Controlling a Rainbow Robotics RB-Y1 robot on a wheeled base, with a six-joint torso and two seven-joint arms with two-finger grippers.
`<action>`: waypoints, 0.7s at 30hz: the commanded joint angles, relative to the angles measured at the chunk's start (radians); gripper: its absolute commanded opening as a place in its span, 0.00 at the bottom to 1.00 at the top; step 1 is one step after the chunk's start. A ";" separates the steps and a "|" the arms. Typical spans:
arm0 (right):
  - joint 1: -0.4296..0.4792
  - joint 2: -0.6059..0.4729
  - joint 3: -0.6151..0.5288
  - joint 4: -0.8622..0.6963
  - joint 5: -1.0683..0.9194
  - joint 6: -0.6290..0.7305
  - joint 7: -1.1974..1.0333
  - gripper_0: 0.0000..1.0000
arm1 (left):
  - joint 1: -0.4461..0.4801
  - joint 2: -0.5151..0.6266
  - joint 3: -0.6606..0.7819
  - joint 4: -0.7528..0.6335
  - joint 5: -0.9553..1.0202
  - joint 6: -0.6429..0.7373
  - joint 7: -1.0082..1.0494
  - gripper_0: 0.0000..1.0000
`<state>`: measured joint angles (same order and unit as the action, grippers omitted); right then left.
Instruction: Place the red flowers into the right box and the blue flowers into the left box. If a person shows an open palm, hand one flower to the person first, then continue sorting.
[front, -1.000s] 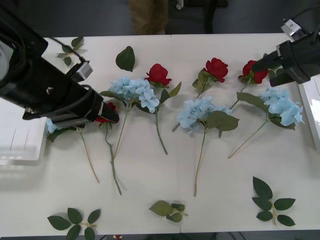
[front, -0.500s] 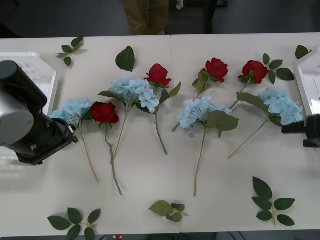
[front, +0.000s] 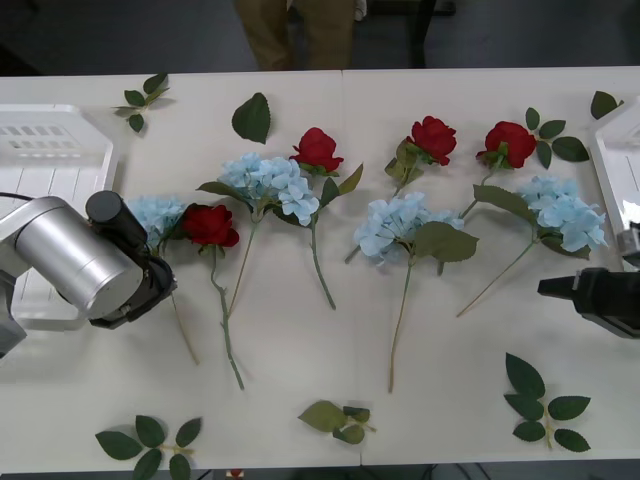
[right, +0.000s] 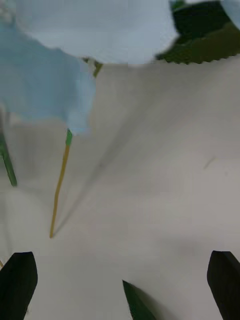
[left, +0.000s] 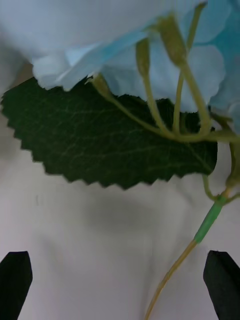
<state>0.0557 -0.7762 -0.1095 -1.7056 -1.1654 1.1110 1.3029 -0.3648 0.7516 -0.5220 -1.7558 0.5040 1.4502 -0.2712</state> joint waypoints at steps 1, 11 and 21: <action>-0.112 0.094 0.001 -0.016 0.112 0.052 -0.133 0.99 | -0.083 -0.060 -0.015 0.062 -0.038 -0.025 -0.005 1.00; -0.247 0.232 0.002 -0.016 0.385 0.147 -0.232 0.99 | -0.095 -0.077 -0.015 0.105 -0.047 -0.057 -0.036 1.00; -0.329 0.284 0.076 0.126 0.474 0.058 -0.243 0.99 | -0.095 -0.077 -0.039 0.140 -0.068 -0.083 -0.051 1.00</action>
<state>-0.2269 -0.5053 -0.0897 -1.6218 -0.7117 1.2271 1.0878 -0.4226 0.6838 -0.5391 -1.6393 0.4493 1.3910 -0.2771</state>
